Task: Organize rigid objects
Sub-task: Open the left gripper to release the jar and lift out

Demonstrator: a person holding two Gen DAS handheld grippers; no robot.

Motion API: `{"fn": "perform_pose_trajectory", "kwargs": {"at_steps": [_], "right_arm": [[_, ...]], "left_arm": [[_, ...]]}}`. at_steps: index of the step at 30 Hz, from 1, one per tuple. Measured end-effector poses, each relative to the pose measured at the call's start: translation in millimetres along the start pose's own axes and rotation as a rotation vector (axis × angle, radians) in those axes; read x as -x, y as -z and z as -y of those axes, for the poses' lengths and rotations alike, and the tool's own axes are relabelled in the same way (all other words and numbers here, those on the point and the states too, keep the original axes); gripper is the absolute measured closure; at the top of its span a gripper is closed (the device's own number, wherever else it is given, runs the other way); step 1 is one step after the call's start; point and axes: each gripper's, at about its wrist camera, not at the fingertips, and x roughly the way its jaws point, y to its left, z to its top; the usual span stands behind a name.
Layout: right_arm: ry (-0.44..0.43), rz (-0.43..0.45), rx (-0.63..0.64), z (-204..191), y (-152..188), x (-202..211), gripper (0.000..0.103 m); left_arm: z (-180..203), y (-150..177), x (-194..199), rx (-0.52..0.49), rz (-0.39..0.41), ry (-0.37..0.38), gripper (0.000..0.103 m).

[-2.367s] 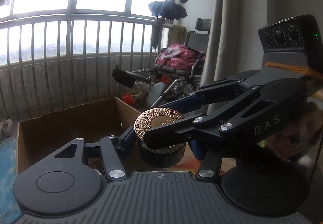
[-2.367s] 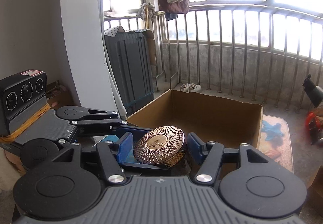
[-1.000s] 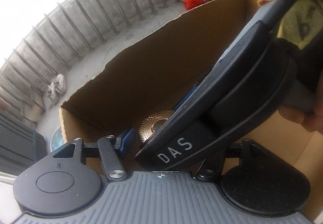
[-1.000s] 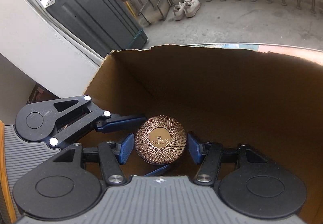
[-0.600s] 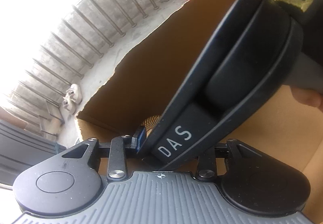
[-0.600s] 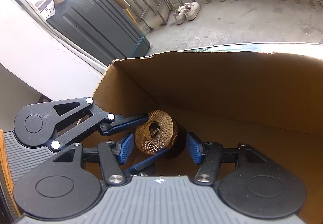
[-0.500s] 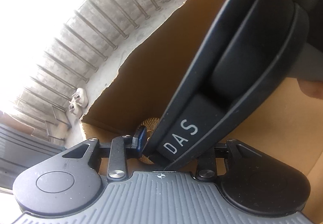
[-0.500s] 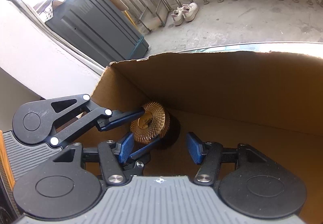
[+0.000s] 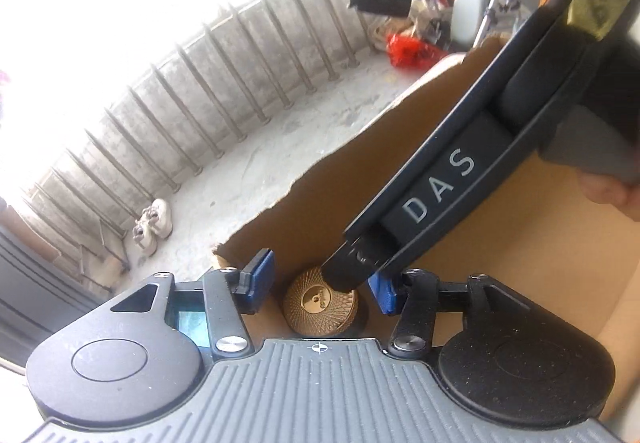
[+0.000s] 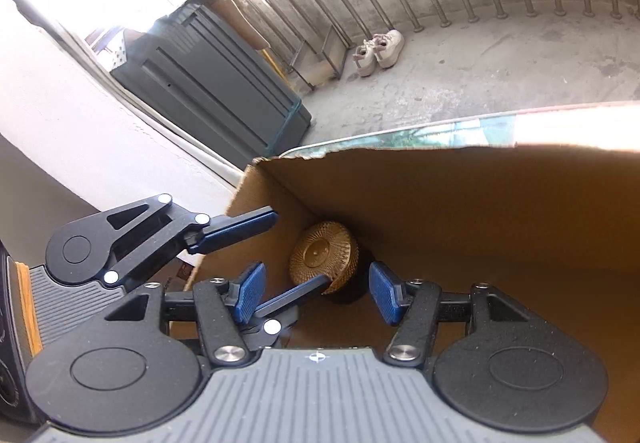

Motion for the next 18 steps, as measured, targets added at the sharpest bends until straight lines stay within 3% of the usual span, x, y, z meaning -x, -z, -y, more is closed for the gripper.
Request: {"fn": "perform_pose_trajectory", "kwargs": {"at_steps": [2,5,8,11,14,18], "right_arm": [[0.015,0.016,0.092,-16,0,21,0.042],[0.003,0.013,0.189,-35,11,57,0.042],[0.031,0.020,0.254,-49,36,94,0.042],[0.116,0.006,0.321,-60,67,119,0.042],[0.134,-0.039,0.334,-59,93,129,0.043],[0.180,-0.066,0.281,-50,119,124,0.043]], "left_arm": [[-8,5,33,0.028,0.032,0.060,0.039],[-18,24,68,-0.002,0.065,0.174,0.038],[-39,50,70,-0.084,0.075,0.225,0.038],[-16,63,61,-0.221,0.038,0.229,0.040],[-5,70,43,-0.327,-0.010,0.241,0.048],[8,75,31,-0.344,-0.107,0.264,0.076]]}}
